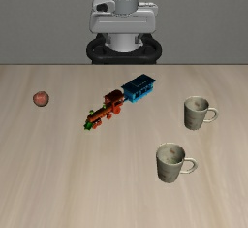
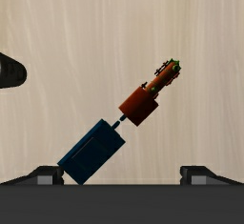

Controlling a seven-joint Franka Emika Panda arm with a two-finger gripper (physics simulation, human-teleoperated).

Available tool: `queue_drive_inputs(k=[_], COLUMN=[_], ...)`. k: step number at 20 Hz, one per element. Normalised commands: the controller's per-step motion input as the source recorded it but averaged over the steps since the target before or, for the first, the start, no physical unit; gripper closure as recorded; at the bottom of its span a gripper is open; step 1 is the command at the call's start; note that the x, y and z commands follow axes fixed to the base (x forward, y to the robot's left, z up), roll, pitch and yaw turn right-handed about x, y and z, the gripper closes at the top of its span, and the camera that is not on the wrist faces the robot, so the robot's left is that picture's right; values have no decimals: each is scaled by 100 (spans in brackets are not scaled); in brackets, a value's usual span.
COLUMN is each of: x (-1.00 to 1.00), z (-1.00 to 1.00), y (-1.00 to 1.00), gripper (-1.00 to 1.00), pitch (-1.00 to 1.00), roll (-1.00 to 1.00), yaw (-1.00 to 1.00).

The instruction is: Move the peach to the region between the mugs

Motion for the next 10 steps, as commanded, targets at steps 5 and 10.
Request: queue_drive_inputs(k=[5,10], x=[0,0], z=[0,0], y=[-100,-100], gripper=[-100,-100], pitch=[0,0], roll=[0,0], yaw=[0,0])
